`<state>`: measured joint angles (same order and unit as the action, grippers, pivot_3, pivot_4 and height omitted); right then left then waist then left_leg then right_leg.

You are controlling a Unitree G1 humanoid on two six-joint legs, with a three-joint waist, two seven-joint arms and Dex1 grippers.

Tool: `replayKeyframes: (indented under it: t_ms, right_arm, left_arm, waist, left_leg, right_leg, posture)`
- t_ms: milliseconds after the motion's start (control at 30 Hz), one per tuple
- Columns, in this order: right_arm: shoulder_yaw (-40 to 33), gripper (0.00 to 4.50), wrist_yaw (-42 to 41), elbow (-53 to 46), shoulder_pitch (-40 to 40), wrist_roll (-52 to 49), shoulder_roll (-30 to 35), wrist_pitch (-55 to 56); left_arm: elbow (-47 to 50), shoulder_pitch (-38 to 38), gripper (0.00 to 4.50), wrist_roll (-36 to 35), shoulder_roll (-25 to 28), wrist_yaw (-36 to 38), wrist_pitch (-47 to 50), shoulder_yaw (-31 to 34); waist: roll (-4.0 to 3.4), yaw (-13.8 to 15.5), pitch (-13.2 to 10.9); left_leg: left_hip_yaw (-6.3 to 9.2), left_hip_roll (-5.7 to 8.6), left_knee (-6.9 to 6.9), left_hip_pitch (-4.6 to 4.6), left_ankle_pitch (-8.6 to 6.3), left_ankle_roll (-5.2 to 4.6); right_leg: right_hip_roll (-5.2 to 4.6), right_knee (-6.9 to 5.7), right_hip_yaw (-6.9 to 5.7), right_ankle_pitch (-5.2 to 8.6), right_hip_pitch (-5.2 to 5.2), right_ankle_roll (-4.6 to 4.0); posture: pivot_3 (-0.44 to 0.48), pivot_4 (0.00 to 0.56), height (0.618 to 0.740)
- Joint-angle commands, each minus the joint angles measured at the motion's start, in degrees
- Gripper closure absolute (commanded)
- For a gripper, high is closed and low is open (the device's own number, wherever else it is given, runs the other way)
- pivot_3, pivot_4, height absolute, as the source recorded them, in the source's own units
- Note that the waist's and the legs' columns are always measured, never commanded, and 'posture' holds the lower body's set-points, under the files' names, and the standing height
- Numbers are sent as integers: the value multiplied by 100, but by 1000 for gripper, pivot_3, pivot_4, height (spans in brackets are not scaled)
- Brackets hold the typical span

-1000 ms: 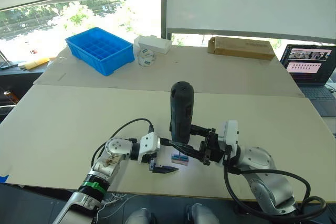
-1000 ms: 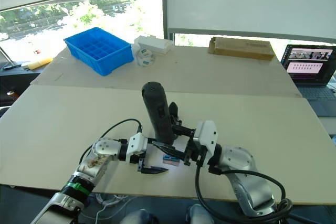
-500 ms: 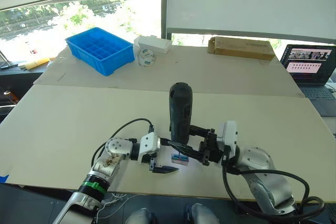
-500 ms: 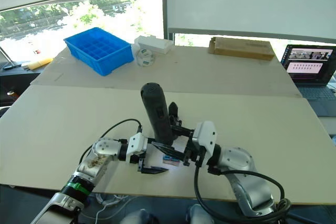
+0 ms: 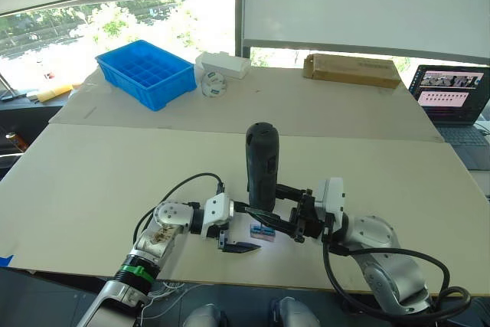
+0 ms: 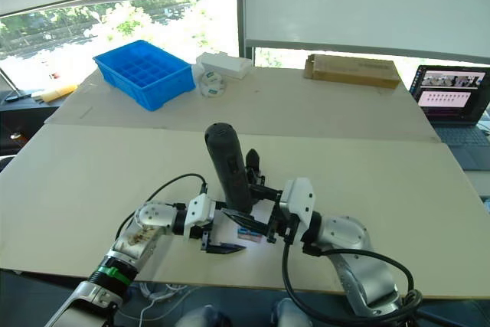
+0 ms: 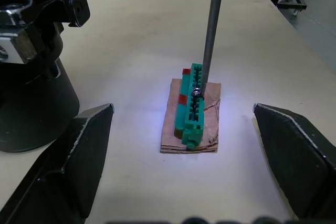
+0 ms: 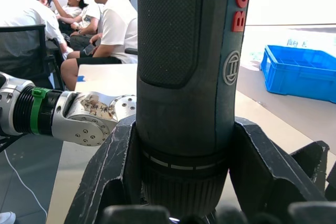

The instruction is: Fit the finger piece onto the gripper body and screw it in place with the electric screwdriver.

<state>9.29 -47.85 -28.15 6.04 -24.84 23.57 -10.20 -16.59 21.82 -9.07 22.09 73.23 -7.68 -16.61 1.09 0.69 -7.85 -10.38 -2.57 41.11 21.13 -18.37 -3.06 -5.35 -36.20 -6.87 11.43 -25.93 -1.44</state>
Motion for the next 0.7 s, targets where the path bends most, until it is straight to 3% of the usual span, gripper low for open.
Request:
replayKeyframes:
  t_ms: [33,700]
  right_arm:
    - [-124,2589,-17,-96,46,-84,-9,202]
    - [-129,2589,-79,-3,71,-42,18,199]
  left_arm:
    - [-46,-118,11,109,-28,-5,24,-195]
    - [23,-107,11,97,-21,-25,78,-194]
  waist:
    - [0,0,0]
    - [-2,0,2]
  left_leg:
    - [0,0,0,0,0,0]
    - [2,0,0,-2,0,0]
  right_leg:
    - [0,0,0,0,0,0]
    - [0,0,-1,0,4,0]
  posture:
    - [0,150,740]
    - [0,150,740]
